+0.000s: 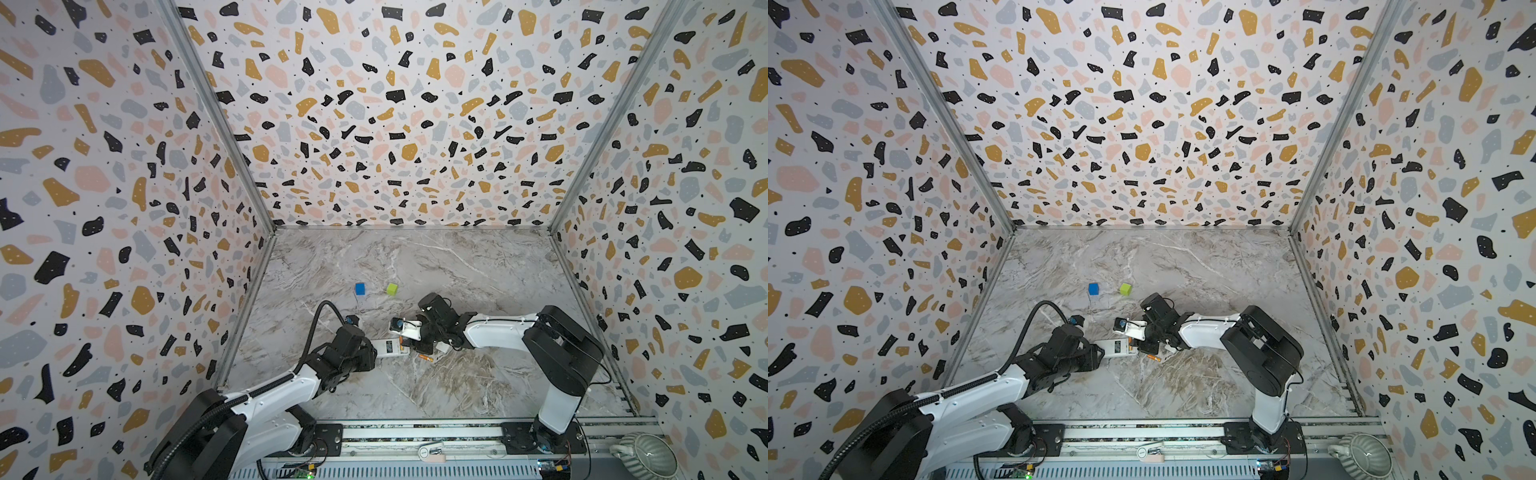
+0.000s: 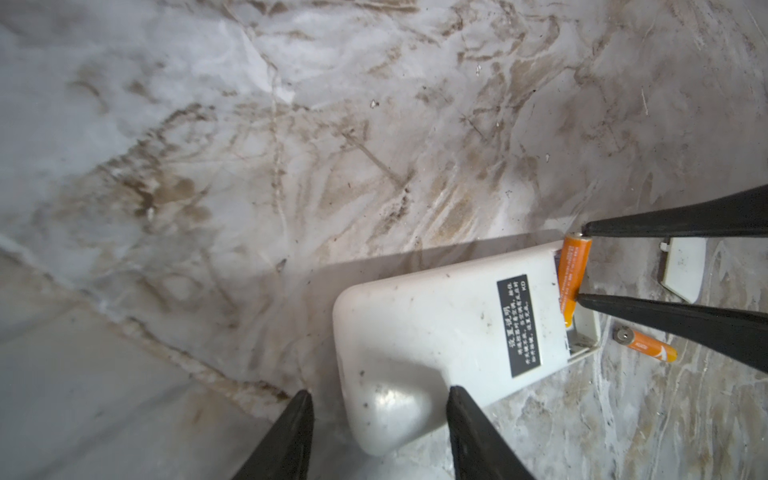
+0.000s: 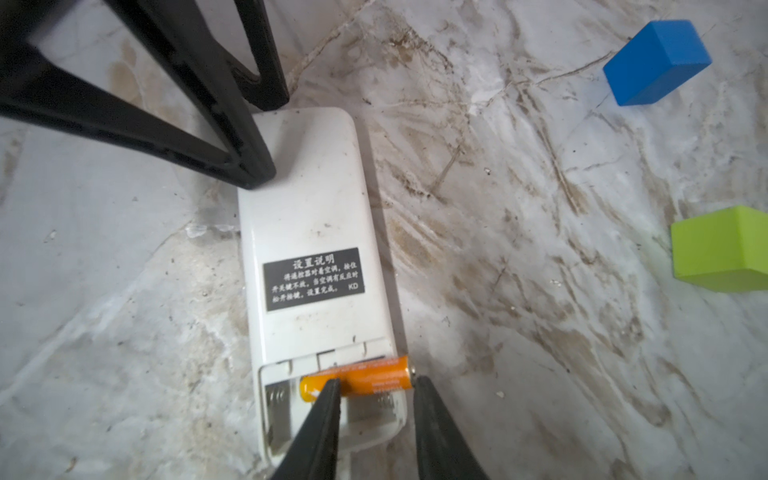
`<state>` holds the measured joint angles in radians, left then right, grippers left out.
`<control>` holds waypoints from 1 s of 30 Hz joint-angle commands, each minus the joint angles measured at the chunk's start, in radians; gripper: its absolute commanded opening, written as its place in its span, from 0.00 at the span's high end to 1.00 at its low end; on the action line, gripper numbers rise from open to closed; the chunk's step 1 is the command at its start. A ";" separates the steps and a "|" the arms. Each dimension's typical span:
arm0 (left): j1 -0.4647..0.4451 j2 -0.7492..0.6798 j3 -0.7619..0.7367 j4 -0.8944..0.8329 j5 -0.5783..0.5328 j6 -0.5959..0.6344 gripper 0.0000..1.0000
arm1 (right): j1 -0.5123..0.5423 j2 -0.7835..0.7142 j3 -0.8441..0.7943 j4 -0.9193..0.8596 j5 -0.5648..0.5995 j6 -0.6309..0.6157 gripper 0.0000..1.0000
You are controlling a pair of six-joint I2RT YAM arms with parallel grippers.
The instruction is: Load the batteries into the remote control
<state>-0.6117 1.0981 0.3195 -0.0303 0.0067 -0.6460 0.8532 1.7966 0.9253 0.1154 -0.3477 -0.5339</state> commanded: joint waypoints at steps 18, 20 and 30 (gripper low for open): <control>0.004 0.029 -0.043 0.046 -0.001 -0.006 0.61 | 0.066 0.030 0.012 -0.090 0.042 -0.029 0.68; 0.004 0.029 -0.045 0.047 -0.003 -0.006 0.62 | 0.067 0.034 0.015 -0.097 0.040 -0.028 0.69; 0.004 0.050 -0.045 0.072 0.000 -0.005 0.63 | 0.071 0.044 0.043 -0.150 0.038 -0.026 0.69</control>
<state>-0.6094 1.1210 0.3000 0.0551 0.0063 -0.6552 0.8879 1.7962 0.9604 0.0467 -0.2783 -0.5484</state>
